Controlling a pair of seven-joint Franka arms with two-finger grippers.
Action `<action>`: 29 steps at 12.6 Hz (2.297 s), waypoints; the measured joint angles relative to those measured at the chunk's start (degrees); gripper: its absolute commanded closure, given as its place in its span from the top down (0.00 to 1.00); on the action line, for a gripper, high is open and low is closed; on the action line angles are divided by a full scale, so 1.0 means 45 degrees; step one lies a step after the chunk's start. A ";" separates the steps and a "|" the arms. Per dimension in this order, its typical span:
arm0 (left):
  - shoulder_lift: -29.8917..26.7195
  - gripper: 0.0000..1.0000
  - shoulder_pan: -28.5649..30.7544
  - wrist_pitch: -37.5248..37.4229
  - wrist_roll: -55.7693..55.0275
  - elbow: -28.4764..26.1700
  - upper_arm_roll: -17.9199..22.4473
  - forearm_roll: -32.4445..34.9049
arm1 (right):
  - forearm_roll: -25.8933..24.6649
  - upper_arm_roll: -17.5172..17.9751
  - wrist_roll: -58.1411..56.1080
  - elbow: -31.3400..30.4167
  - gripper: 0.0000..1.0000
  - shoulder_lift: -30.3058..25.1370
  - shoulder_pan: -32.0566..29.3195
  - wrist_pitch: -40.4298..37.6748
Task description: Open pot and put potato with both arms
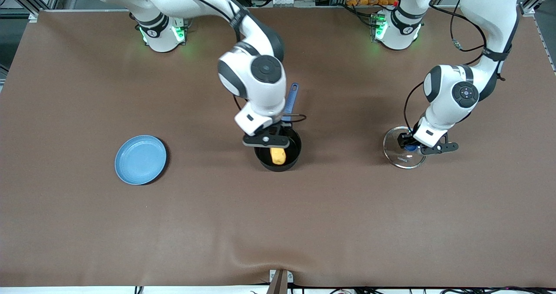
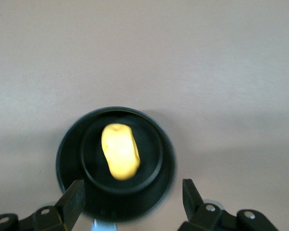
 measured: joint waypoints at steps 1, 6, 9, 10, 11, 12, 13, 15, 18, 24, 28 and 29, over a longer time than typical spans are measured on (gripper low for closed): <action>-0.0023 1.00 0.0002 0.0016 0.0000 0.0178 0.0000 0.0000 | 0.0340 -0.0015 -0.0546 0.0023 0.90 -0.0663 -0.0442 -0.0736; -0.1183 1.00 0.0126 -0.3918 0.0000 0.2819 0.0009 -0.0001 | 0.0761 -0.0030 -0.3495 0.0028 1.00 -0.3669 -0.2896 -0.3849; -0.1859 1.00 0.0127 -0.7566 0.0000 0.5385 -0.0014 -0.0001 | 0.0786 0.0022 -0.4986 0.0008 1.00 -0.4626 -0.4310 -0.4818; -0.2017 1.00 0.0127 -0.8295 0.0000 0.5955 -0.0024 -0.0001 | 0.0792 0.0027 -0.5370 0.0000 1.00 -0.4843 -0.4700 -0.4967; -0.2180 1.00 0.0127 -0.8976 0.0000 0.6429 -0.0031 -0.0001 | 0.0799 0.0029 -0.5728 -0.0010 1.00 -0.5031 -0.5036 -0.5122; -0.2365 1.00 0.0127 -0.9656 0.0000 0.6799 -0.0040 -0.0001 | 0.0801 0.0032 -0.5983 -0.0023 1.00 -0.5178 -0.5305 -0.5341; -0.2570 1.00 0.0123 -1.0302 0.0000 0.7096 -0.0056 -0.0001 | 0.0802 0.0039 -0.6077 -0.0041 1.00 -0.5299 -0.5519 -0.5516; -0.3104 1.00 0.0106 -1.1505 0.0008 0.7539 -0.0236 -0.0001 | 0.0801 0.0038 -0.6563 -0.0082 1.00 -0.5519 -0.6034 -0.5790; -0.4105 1.00 0.0091 -1.2453 0.0008 0.7672 -0.0683 -0.0001 | 0.0800 -0.0073 -0.9179 -0.0091 1.00 -0.6014 -0.7329 -0.6541; -0.5274 1.00 0.0083 -1.3417 0.0008 0.7668 -0.1133 -0.0001 | 0.0803 -0.2608 -1.3048 -0.0220 1.00 -0.6418 -0.8018 -0.7302; -0.5593 1.00 0.0083 -1.3631 0.0008 0.7560 -0.1170 -0.0001 | 0.0844 -0.2891 -1.3328 -0.0414 1.00 -0.6418 -0.7876 -0.7550; -0.5710 1.00 0.0083 -1.3649 0.0008 0.7460 -0.1170 -0.0001 | 0.0846 -0.2880 -1.3328 -0.0484 1.00 -0.6417 -0.7761 -0.7549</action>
